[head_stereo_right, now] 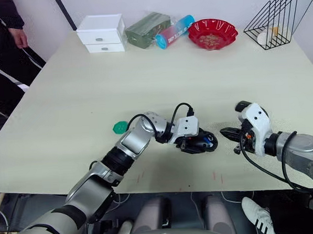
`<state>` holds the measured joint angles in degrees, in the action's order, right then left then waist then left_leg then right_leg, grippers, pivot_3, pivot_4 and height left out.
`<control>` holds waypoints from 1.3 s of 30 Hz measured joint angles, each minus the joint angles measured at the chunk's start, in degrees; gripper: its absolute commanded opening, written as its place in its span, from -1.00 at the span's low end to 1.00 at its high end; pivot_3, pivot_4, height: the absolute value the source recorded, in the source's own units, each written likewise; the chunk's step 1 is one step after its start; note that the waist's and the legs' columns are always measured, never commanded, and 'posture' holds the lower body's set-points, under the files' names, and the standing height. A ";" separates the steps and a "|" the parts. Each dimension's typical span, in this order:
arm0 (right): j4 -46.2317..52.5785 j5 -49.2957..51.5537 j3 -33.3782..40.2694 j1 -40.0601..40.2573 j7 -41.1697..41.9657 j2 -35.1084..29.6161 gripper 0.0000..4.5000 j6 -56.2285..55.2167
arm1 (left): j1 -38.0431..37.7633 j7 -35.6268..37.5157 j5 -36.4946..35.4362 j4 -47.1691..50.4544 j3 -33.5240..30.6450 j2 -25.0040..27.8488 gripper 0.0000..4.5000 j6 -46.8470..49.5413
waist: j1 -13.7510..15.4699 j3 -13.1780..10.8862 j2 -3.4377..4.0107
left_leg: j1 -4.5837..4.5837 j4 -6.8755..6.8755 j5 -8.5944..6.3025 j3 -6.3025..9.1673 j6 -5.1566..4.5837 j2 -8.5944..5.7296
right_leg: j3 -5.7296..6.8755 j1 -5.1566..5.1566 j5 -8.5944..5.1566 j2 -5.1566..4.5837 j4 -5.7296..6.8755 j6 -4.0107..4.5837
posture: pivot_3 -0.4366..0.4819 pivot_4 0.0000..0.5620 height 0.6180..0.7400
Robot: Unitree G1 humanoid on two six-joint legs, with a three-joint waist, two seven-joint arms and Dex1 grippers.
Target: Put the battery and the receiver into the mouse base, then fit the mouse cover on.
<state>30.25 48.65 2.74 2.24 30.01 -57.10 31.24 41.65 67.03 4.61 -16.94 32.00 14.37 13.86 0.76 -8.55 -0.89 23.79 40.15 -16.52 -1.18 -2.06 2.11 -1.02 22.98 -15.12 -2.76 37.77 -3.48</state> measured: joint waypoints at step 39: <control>-5.70 -27.20 -7.32 -1.76 12.31 17.14 -0.99 -10.11 | 0.38 0.31 0.01 -0.54 0.04 0.09 0.33 -0.21 | 0.03 0.01 0.02 | -0.10 0.02 0.02 -0.02 0.03 -0.01 | -0.03 -0.03 0.01 0.05 0.15 0.02 | -0.05 -0.47 1.00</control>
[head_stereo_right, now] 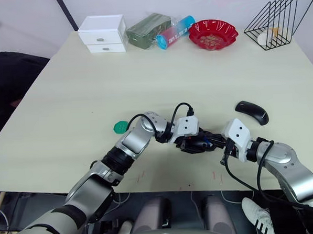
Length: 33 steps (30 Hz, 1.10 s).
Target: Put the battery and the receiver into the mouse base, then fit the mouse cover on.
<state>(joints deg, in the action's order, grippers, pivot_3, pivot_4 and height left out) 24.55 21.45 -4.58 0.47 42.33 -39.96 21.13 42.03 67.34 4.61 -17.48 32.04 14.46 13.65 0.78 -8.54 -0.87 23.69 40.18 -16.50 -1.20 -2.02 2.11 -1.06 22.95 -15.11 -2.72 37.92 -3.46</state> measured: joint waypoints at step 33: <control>-2.55 1.69 2.48 0.35 -0.62 3.36 -0.99 4.82 | -0.08 0.01 0.28 0.53 0.01 0.10 0.33 0.74 | -0.02 0.02 0.03 | -0.06 0.01 0.00 0.00 0.01 0.00 | -0.01 -0.04 0.01 0.01 0.05 0.01 | -0.05 -0.47 1.00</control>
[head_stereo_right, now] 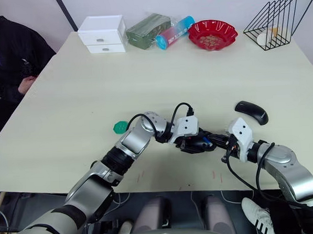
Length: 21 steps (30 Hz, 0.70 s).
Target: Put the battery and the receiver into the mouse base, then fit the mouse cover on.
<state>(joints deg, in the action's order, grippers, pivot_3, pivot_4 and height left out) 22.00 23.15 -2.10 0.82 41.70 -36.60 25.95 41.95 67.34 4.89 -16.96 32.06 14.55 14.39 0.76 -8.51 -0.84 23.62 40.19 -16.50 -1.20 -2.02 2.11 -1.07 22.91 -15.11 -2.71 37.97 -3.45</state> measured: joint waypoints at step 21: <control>1.81 1.37 -1.91 -3.23 -2.28 -1.37 -0.99 10.76 | -0.09 -0.04 0.77 -0.24 0.11 0.29 0.33 0.18 | -0.36 0.11 -0.07 | -0.87 -0.05 -0.01 -0.04 -0.01 0.04 | -0.08 -0.79 -0.03 0.06 -0.02 0.04 | -0.05 -0.47 1.00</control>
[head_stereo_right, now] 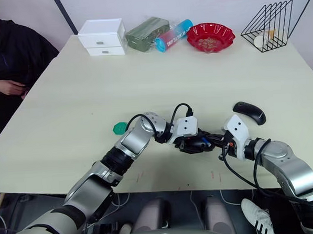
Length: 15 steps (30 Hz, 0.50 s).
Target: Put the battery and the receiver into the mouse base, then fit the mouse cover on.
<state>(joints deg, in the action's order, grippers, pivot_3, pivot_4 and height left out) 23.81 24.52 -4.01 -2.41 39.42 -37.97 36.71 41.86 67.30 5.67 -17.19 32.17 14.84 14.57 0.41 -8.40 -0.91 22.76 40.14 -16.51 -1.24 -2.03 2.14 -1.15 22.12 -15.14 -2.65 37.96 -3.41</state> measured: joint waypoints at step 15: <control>-0.49 -0.04 0.11 -0.08 -1.67 1.85 -0.99 -0.12 | -0.01 -0.01 0.00 -0.05 -0.01 0.01 0.33 0.79 | -0.14 0.22 -0.13 | -0.03 0.00 0.00 0.02 0.00 0.01 | 0.01 -0.05 0.00 0.00 -0.01 0.00 | -0.05 -0.47 1.00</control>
<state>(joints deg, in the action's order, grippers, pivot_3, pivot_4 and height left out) 23.32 24.48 -3.90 -2.49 37.74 -36.12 36.59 41.85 67.29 5.67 -17.24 32.15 14.85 15.36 0.27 -8.17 -1.04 22.72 40.14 -16.51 -1.23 -2.03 2.16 -1.14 22.07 -15.14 -2.65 37.94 -3.40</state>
